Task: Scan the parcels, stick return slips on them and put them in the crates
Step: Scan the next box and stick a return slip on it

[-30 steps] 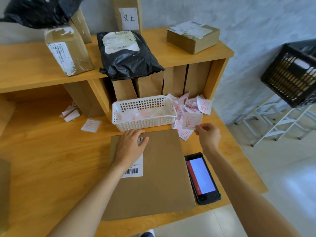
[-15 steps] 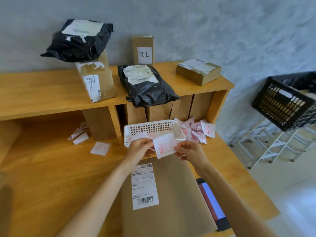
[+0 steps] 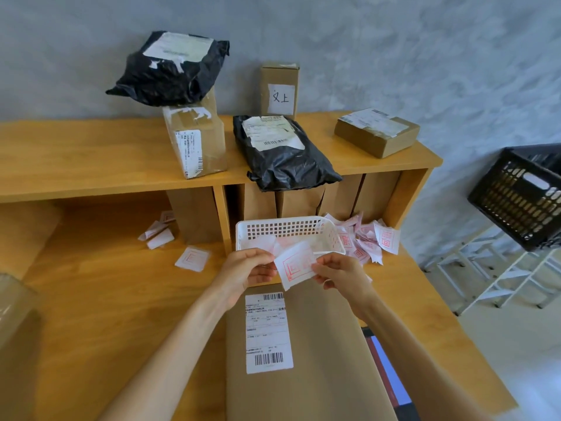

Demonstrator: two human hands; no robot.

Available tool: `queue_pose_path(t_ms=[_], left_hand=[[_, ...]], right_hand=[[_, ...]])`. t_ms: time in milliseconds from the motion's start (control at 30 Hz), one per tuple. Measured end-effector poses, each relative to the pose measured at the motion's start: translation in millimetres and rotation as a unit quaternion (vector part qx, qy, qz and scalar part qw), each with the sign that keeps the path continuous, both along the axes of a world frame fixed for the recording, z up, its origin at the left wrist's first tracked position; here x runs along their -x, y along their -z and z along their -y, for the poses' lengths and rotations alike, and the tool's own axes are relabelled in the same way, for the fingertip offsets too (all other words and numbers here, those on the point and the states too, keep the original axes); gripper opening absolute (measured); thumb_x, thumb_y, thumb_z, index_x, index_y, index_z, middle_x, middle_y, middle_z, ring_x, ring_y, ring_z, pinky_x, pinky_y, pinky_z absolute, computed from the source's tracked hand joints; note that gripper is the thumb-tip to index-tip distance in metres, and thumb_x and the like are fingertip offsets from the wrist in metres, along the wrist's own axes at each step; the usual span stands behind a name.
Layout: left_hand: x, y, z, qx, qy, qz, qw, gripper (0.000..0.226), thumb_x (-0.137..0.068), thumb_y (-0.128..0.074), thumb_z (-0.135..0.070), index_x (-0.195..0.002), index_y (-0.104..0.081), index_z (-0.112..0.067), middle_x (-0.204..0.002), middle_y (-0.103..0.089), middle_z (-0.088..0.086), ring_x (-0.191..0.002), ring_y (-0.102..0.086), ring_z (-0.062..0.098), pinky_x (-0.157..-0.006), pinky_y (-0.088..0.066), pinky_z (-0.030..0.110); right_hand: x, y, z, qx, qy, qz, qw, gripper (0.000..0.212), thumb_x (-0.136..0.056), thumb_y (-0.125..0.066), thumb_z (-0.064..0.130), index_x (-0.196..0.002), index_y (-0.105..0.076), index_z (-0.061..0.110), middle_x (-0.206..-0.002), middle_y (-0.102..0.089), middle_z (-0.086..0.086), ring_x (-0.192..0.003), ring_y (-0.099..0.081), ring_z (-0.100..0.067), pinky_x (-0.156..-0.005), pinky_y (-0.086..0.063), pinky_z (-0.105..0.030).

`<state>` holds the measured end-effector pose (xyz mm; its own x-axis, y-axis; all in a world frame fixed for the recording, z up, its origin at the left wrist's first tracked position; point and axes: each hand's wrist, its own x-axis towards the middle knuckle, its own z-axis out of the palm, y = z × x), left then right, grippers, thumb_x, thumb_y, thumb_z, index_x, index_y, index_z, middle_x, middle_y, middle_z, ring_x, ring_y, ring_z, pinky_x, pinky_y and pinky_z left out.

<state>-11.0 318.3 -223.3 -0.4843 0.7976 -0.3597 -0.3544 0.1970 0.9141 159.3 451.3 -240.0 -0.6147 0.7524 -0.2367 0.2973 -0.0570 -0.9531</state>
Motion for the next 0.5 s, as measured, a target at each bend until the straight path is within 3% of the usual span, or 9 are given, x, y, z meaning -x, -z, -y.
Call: queue_pose_path(t_ms=[67, 133, 233, 333, 433, 500], left_hand=[[1, 0, -1, -0.006, -0.004, 0.023, 1.000, 0.007, -0.089, -0.064, -0.003, -0.093, -0.068, 0.002, -0.079, -0.071, 0.010, -0.067, -0.066, 0.016, -0.060, -0.056, 0.023], [1, 2, -2, -0.008, -0.010, 0.037, 0.999, 0.009, -0.089, -0.063, -0.002, -0.095, -0.067, 0.003, -0.077, -0.070, 0.010, -0.066, -0.065, 0.015, -0.060, -0.056, 0.022], [-3, 5, -5, -0.001, -0.011, 0.040, 0.999, 0.014, -0.089, -0.064, -0.003, -0.099, -0.067, 0.006, -0.081, -0.070, 0.012, -0.068, -0.065, 0.015, -0.063, -0.057, 0.023], [-5, 7, -8, 0.000, -0.027, 0.047, 0.999, 0.011, -0.089, -0.064, -0.004, -0.095, -0.068, 0.004, -0.088, -0.070, 0.015, -0.071, -0.066, 0.017, -0.064, -0.058, 0.023], [-4, 7, -10, -0.011, -0.043, 0.052, 0.998, 0.007, -0.089, -0.064, -0.004, -0.091, -0.068, 0.001, -0.088, -0.070, 0.014, -0.070, -0.066, 0.016, -0.062, -0.057, 0.022], [-4, 8, -10, -0.013, -0.047, 0.045, 0.998, 0.007, -0.090, -0.064, -0.004, -0.090, -0.069, 0.000, -0.086, -0.070, 0.013, -0.070, -0.067, 0.015, -0.062, -0.056, 0.023]], right_hand=[[3, -1, 1, -0.031, -0.002, 0.018, 0.999, 0.009, -0.089, -0.067, 0.010, -0.091, -0.064, 0.002, -0.087, -0.072, -0.007, -0.068, -0.062, -0.012, -0.061, -0.049, -0.016], [7, -3, 2, -0.071, 0.004, 0.050, 0.996, 0.010, -0.089, -0.067, 0.014, -0.095, -0.062, 0.009, -0.086, -0.070, -0.001, -0.068, -0.062, -0.007, -0.058, -0.049, -0.014], [13, -3, 5, -0.138, 0.006, 0.101, 0.985, 0.022, -0.089, -0.068, 0.026, -0.107, -0.057, 0.021, -0.094, -0.065, 0.005, -0.082, -0.063, -0.009, -0.071, -0.054, -0.029], [18, -6, 8, -0.184, 0.017, 0.119, 0.975, 0.030, -0.089, -0.066, 0.027, -0.116, -0.054, 0.022, -0.102, -0.061, 0.006, -0.088, -0.062, -0.014, -0.074, -0.054, -0.034], [22, -10, 12, -0.224, 0.038, 0.101, 0.969, 0.019, -0.089, -0.067, 0.024, -0.106, -0.060, 0.018, -0.097, -0.062, 0.007, -0.080, -0.060, -0.009, -0.068, -0.049, -0.025], [25, -12, 14, -0.181, 0.024, 0.068, 0.981, 0.007, -0.088, -0.068, 0.021, -0.091, -0.065, 0.015, -0.086, -0.065, 0.008, -0.072, -0.058, -0.004, -0.064, -0.045, -0.017]])
